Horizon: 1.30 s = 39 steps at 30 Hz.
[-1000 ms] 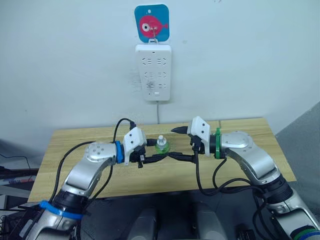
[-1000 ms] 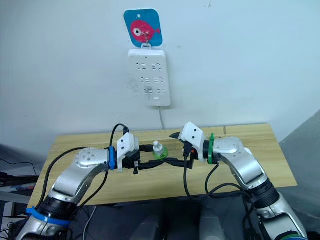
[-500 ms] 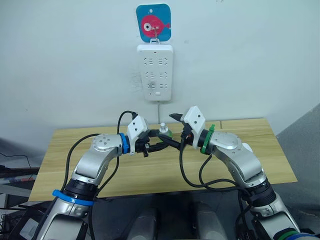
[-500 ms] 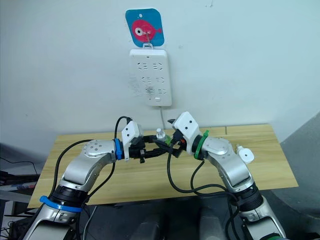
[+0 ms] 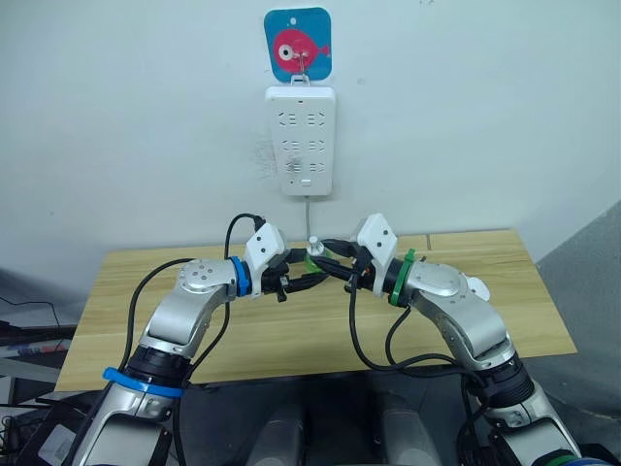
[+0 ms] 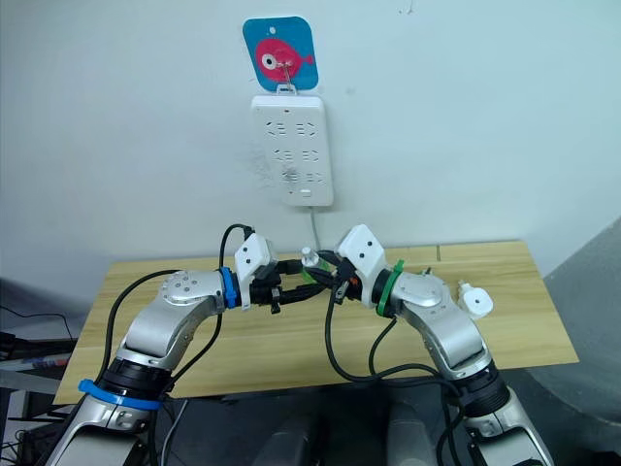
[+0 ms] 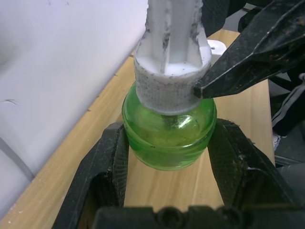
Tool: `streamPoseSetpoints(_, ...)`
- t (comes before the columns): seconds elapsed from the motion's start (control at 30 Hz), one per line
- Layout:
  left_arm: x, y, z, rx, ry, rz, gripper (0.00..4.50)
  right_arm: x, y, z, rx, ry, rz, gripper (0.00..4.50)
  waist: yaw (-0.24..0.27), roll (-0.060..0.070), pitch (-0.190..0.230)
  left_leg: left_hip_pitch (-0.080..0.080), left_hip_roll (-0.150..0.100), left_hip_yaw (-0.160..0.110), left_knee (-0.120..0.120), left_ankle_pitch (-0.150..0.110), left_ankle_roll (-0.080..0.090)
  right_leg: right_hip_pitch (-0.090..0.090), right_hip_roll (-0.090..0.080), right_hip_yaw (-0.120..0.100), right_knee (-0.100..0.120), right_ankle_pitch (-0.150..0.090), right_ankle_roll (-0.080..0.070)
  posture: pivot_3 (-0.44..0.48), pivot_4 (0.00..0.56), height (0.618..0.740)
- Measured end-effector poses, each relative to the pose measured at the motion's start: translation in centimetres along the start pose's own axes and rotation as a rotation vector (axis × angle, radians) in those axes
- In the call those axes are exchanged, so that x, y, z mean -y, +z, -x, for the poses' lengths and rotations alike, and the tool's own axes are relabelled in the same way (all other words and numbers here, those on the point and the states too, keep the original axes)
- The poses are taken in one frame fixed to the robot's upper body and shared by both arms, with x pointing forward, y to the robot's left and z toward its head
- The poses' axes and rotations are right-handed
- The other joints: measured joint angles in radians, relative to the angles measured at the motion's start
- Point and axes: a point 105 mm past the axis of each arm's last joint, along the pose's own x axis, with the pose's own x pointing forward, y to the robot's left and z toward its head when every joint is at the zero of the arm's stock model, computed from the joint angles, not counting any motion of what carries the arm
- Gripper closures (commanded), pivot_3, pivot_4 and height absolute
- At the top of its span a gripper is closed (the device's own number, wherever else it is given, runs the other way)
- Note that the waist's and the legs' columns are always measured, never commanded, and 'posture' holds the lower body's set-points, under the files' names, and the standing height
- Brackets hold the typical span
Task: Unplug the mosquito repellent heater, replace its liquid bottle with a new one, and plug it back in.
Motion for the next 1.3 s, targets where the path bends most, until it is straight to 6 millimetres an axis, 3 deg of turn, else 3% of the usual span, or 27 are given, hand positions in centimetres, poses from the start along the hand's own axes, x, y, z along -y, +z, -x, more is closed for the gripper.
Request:
streamPoseSetpoints(0.17, 1.1, 0.0, 0.9, -0.012, -0.076, -0.026, 2.32, -0.6, 0.1, 0.5, -0.016, 0.154, 0.015, 3.4, 0.001, 0.0, 0.0, 0.0, 0.0, 0.001, 0.0, 0.0, 0.0, 0.0, 0.0, 0.0, 0.0, 0.0, 0.0, -0.045, 0.232, 0.74)
streamPoseSetpoints(0.4, 4.3, 1.4, 3.2, -0.02, -0.367, -0.219, 2.32, -2.0, 2.0, 2.0, -0.026, 0.668, 0.101, 3.4, 0.003, 0.0, 0.0, 0.0, 0.001, 0.0, 0.0, 0.0, 0.0, 0.001, 0.0, -0.001, -0.001, 0.0, 0.0, -0.006, 0.211, 0.74)
streamPoseSetpoints(0.53, 5.3, 1.7, 3.5, -0.008, -0.47, -0.272, 2.32, -2.8, 2.3, 2.4, -0.024, 0.81, 0.15, 3.4, 0.005, 0.0, 0.0, 0.0, 0.0, -0.001, 0.0, 0.0, 0.0, 0.001, 0.0, -0.001, -0.001, 0.0, 0.0, -0.002, 0.208, 0.74)
streamPoseSetpoints(0.57, 5.2, 1.6, 3.4, -0.005, -0.479, -0.282, 2.32, -2.9, 2.2, 2.5, -0.024, 0.818, 0.151, 3.05, 0.007, 0.0, 0.0, 0.0, 0.0, -0.001, 0.001, 0.0, 0.0, 0.001, 0.0, -0.001, -0.001, 0.0, 0.0, -0.003, 0.205, 0.74)
streamPoseSetpoints(0.73, 4.1, 1.1, 3.0, -0.017, -0.434, -0.251, 2.32, -2.5, 2.1, 2.5, -0.031, 0.787, 0.142, 1.18, 0.008, 0.0, 0.0, 0.0, 0.0, -0.001, 0.001, 0.0, 0.0, 0.001, 0.0, -0.001, 0.0, 0.0, 0.0, -0.012, 0.204, 0.74)
streamPoseSetpoints(0.83, 3.3, 0.5, 3.2, -0.031, -0.388, -0.204, 2.32, -1.3, 0.8, 3.2, -0.067, 0.676, 0.123, 0.16, 0.009, 0.0, 0.0, 0.0, 0.0, -0.002, 0.001, 0.0, 0.0, 0.0, 0.0, -0.001, 0.0, 0.0, 0.0, -0.02, 0.203, 0.74)
streamPoseSetpoints(1.0, 1.5, -0.3, 3.6, -0.029, -0.247, -0.139, 2.32, 0.9, -2.1, 4.0, -0.116, 0.389, 0.068, 0.16, 0.007, 0.0, 0.0, 0.0, 0.0, -0.001, 0.001, 0.0, -0.001, -0.001, -0.001, -0.001, 0.001, 0.0, 0.0, -0.033, 0.205, 0.74)
streamPoseSetpoints(1.3, -0.2, 0.5, 1.1, 0.073, -0.019, -0.011, 2.32, -0.7, 1.0, 0.8, 0.07, 0.041, 0.01, 0.16, 0.004, 0.0, 0.0, 0.0, -0.001, -0.001, 0.001, 0.001, -0.002, -0.001, 0.0, 0.0, 0.003, 0.0, 0.0, -0.051, 0.217, 0.74)
